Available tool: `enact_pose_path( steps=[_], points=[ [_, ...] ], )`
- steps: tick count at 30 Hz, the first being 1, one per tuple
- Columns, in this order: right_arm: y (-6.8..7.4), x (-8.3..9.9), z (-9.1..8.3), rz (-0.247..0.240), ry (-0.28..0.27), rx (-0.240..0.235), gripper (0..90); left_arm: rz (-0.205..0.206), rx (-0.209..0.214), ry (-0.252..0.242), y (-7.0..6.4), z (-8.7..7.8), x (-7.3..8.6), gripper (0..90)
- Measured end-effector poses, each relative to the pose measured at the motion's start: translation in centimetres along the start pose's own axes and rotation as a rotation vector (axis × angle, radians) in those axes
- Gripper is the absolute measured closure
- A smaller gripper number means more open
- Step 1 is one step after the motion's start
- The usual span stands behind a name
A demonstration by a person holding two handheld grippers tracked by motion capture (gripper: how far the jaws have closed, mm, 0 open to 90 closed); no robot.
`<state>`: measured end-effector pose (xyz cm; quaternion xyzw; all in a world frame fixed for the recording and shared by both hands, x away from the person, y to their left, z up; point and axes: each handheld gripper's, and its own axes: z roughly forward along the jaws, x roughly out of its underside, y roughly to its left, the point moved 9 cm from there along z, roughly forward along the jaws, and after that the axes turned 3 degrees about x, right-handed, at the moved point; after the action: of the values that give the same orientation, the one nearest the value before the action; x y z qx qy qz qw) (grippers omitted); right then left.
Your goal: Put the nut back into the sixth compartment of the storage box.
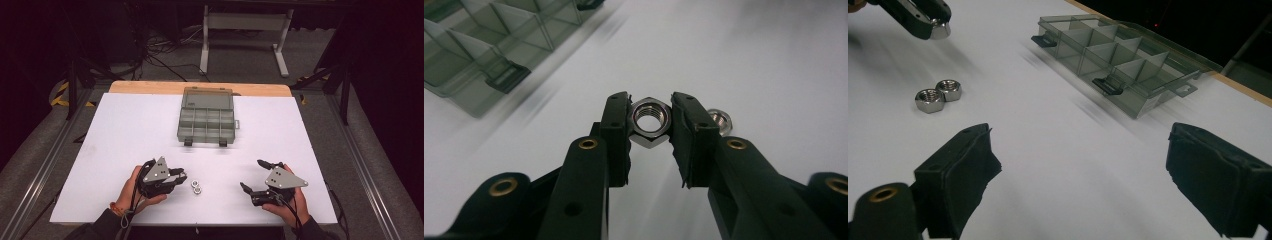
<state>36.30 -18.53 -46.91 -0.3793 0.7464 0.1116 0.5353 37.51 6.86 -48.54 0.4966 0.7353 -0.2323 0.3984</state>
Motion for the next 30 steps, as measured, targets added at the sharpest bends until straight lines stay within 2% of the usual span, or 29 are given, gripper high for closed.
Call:
enact_pose_path(
  steps=[8, 15, 20, 27, 30],
  points=[
    [0.1, 0.0, 0.1, 0.004, 0.000, -0.003, 11.9, -0.011, -0.041, -0.037, 2.0, -0.5, -1.4, 69.8],
    [0.0, 0.1, 0.0, 0.007, 0.007, 0.002, 11.9, -0.023, -0.060, -0.071, 4.1, 0.1, -3.7, 69.8],
    [-0.1, 0.1, 0.0, 0.009, 0.007, 0.003, 11.9, -0.004, -0.061, -0.050, 4.9, 0.9, -4.5, 69.8],
    [0.0, 0.0, 0.0, 0.004, 0.006, 0.002, 11.8, -0.010, -0.071, -0.048, 6.4, 1.9, -5.9, 69.8],
    [0.0, 0.0, 0.0, 0.006, 0.002, 0.002, 11.7, -0.027, -0.068, -0.051, 7.0, 2.6, -6.4, 69.8]
  ],
)
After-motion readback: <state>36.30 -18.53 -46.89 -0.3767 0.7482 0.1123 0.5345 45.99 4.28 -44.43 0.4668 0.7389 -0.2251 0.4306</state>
